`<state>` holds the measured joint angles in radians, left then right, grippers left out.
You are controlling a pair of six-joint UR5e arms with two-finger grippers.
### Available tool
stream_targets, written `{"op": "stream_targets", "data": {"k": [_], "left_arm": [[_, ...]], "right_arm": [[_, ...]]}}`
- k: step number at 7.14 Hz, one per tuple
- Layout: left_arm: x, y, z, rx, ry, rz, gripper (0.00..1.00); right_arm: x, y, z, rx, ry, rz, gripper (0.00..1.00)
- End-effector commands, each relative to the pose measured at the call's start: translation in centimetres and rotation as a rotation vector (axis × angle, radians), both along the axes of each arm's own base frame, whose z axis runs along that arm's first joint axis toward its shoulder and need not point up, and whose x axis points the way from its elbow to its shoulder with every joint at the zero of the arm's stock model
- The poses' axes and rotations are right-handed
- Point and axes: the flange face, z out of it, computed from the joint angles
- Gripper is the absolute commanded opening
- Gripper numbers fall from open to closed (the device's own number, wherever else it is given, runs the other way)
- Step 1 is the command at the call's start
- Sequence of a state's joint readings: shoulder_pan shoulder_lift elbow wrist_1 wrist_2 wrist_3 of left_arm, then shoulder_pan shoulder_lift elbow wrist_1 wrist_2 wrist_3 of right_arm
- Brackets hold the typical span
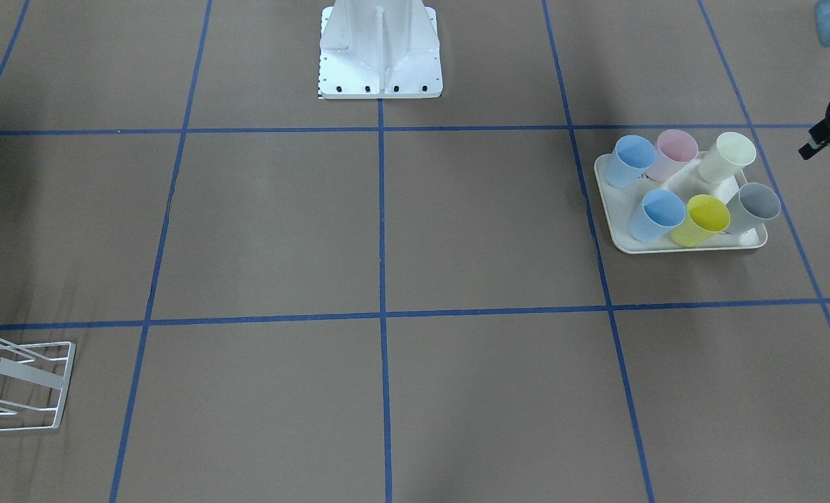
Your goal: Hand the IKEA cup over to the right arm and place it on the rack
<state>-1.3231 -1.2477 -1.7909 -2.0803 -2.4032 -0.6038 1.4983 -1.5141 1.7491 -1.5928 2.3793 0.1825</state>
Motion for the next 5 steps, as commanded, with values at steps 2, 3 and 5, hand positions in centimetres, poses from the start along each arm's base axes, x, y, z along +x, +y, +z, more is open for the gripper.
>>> {"op": "stream_targets", "data": {"k": [2,3,5], "left_arm": [[4.7,4.7,1.1,-0.048,0.027,0.076,1.00],[5.6,5.0,1.3,-0.050,0.023,0.102,0.99],[5.5,5.0,1.8,-0.057,0.015,0.101,0.74]], "right_arm": [[-1.6,-0.1,-3.7,-0.006,-0.007,-0.019,1.00],[-2.0,-0.2,-3.8,-0.005,0.002,-0.025,1.00],[-2.1,-0.2,-3.8,-0.009,-0.008,-0.027,1.00]]}}
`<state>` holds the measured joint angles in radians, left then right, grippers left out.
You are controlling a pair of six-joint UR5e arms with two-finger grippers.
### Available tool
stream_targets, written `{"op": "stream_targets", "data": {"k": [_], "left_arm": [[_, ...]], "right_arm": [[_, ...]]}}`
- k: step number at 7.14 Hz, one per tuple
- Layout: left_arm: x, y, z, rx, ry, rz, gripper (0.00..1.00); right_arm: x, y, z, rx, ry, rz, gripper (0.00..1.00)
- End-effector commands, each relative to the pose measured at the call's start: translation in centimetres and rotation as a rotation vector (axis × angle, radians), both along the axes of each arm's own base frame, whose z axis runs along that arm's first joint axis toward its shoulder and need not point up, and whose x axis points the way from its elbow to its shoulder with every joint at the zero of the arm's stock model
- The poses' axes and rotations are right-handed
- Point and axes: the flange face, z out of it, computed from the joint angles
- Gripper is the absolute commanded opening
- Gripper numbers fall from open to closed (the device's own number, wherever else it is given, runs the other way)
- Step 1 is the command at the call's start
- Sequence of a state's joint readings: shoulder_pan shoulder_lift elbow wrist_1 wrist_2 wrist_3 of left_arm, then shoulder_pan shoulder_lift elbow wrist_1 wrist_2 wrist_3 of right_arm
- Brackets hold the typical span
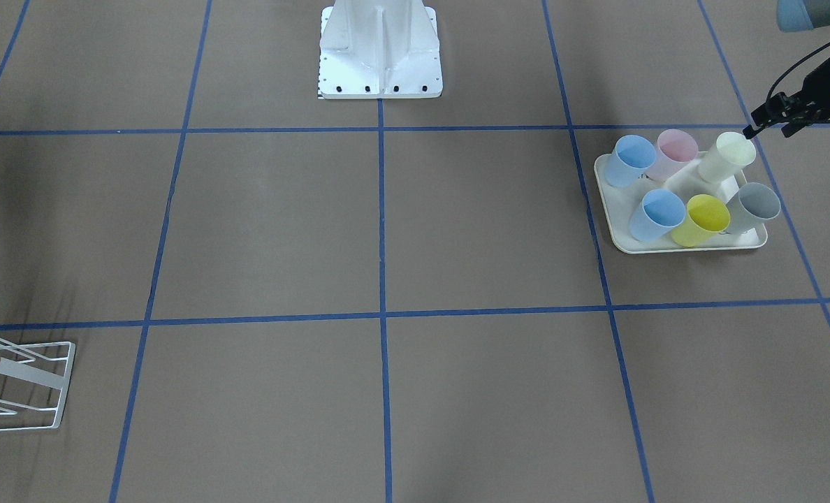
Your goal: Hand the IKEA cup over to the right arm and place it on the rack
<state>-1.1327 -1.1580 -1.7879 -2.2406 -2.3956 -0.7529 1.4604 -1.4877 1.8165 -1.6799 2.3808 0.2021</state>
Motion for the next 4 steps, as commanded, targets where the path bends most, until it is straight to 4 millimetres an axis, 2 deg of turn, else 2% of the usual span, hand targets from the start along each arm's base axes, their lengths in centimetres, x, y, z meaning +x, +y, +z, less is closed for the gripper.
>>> {"op": "stream_targets", "data": {"k": [1,4], "left_arm": [[0.2,0.0,0.7,-0.009,-0.007,0.006,0.69],[2.1,0.2,0.6,-0.006,-0.005,0.056,0.68]], "right_arm": [[-0.1,0.0,-0.1,-0.001,-0.004,-0.002,1.00],[-0.1,0.0,-0.1,-0.004,-0.006,-0.002,1.00]]}}
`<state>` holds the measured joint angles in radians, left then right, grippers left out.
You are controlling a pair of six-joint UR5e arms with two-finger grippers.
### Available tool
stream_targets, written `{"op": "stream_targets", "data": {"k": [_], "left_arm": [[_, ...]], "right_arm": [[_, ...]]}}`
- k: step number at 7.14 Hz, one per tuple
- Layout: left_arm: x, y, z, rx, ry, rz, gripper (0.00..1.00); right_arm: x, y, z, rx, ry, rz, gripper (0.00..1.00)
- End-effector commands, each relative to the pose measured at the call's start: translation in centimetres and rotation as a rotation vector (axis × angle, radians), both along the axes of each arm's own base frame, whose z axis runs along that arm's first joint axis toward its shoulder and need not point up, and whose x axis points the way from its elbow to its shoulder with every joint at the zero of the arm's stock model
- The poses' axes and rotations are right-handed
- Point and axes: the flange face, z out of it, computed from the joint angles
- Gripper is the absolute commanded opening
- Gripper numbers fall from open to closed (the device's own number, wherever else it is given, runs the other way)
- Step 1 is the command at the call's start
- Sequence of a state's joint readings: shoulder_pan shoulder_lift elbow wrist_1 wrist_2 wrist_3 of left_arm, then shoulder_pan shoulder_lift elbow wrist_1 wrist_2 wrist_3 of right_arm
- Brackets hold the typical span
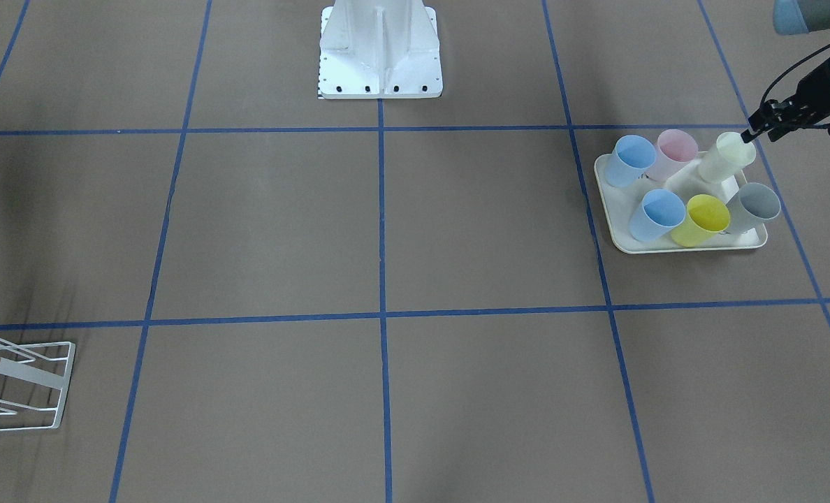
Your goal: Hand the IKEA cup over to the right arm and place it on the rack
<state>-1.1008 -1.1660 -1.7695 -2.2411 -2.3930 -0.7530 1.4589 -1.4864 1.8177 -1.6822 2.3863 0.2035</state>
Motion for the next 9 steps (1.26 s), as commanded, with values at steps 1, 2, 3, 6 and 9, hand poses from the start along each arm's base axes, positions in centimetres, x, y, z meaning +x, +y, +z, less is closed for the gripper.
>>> {"op": "stream_targets", "data": {"k": [1,2,3,6,9], "left_arm": [[1.6,-0.2,-0.3,0.005,0.002,0.035,0.68],[2.0,-0.3,-0.5,0.007,0.004,0.045,0.68],[2.3,-0.7,0.6,-0.003,-0.001,0.049,0.64],[2.7,-1.4,1.3,-0.010,-0.006,0.048,0.15],[0.6,1.2,-0.3,-0.013,0.004,0.036,0.00]], "right_arm": [[0.0,0.0,0.2,-0.005,0.000,0.000,1.00],[0.0,-0.1,0.2,-0.005,0.000,0.000,1.00],[0.0,-0.1,0.2,-0.006,-0.002,0.000,1.00],[0.0,0.0,0.2,-0.006,-0.005,-0.001,1.00],[0.0,-0.1,-0.6,-0.026,-0.006,0.030,1.00]]}}
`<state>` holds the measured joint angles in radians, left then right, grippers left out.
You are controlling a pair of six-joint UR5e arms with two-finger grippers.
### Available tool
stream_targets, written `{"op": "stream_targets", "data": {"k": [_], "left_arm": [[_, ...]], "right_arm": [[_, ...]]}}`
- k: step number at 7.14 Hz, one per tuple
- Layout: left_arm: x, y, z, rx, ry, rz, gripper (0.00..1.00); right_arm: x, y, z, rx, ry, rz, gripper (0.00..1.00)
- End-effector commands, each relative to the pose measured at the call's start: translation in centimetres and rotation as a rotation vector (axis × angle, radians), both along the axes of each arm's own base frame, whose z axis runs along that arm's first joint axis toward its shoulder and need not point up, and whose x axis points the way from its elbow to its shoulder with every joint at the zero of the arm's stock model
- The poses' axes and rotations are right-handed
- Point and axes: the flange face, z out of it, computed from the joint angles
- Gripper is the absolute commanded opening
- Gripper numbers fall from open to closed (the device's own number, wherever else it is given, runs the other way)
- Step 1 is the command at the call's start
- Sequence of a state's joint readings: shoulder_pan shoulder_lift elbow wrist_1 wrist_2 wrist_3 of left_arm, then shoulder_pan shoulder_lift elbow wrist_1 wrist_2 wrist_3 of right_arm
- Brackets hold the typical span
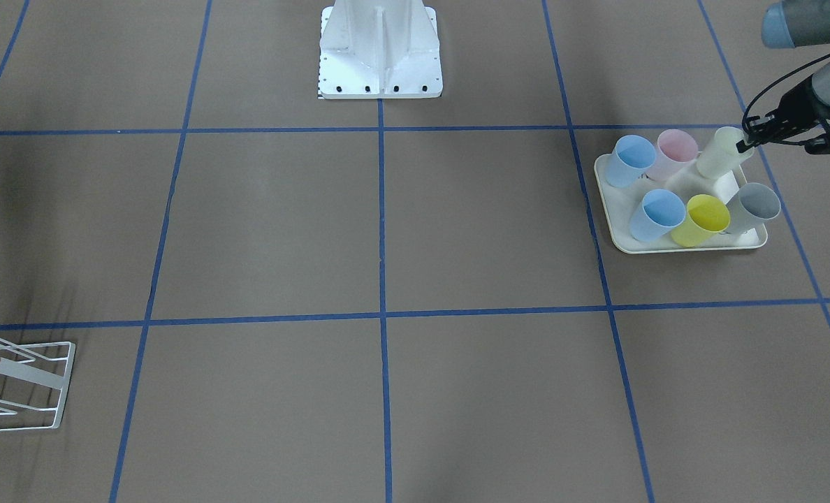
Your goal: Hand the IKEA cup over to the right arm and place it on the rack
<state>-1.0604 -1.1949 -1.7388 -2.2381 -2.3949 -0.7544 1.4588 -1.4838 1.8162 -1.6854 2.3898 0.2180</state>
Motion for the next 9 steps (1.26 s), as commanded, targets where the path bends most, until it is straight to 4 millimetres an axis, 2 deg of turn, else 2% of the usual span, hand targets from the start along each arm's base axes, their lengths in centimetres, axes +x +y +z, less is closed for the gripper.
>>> {"op": "stream_targets", "data": {"k": [1,2,3,4,5,6,7,8,9], "left_arm": [[-2.2,2.6,-2.0,-0.003,0.009,-0.019,0.00],[-4.4,3.5,-2.3,-0.010,0.010,-0.065,0.00],[-5.7,3.3,-3.1,0.002,0.015,-0.105,0.00],[-6.0,2.9,-4.7,0.000,0.016,-0.118,0.00],[-7.4,2.1,-7.7,-0.013,0.008,-0.170,0.00],[-8.5,0.3,-11.5,-0.015,0.007,-0.219,0.00],[-9.2,-3.1,-15.1,-0.025,0.004,-0.262,0.00],[-9.7,-7.5,-19.3,-0.004,0.010,-0.301,0.00],[-9.3,-11.4,-23.1,-0.008,0.002,-0.322,0.00]], "right_arm": [[-0.1,0.0,-0.7,-0.012,-0.001,0.024,1.00],[0.0,-0.1,-0.7,-0.008,0.001,0.024,1.00],[-0.3,0.0,-0.5,-0.008,0.004,0.018,1.00],[-0.3,0.3,-0.1,-0.015,0.001,0.017,1.00],[-0.3,0.4,-0.4,-0.004,0.001,0.011,1.00],[-0.3,0.4,-0.4,0.000,0.001,0.009,1.00],[-0.3,0.5,-0.8,0.007,0.000,0.010,1.00],[-0.3,0.5,-0.9,0.012,0.001,0.007,1.00],[-0.3,0.4,-1.3,0.017,-0.002,0.010,1.00]]}}
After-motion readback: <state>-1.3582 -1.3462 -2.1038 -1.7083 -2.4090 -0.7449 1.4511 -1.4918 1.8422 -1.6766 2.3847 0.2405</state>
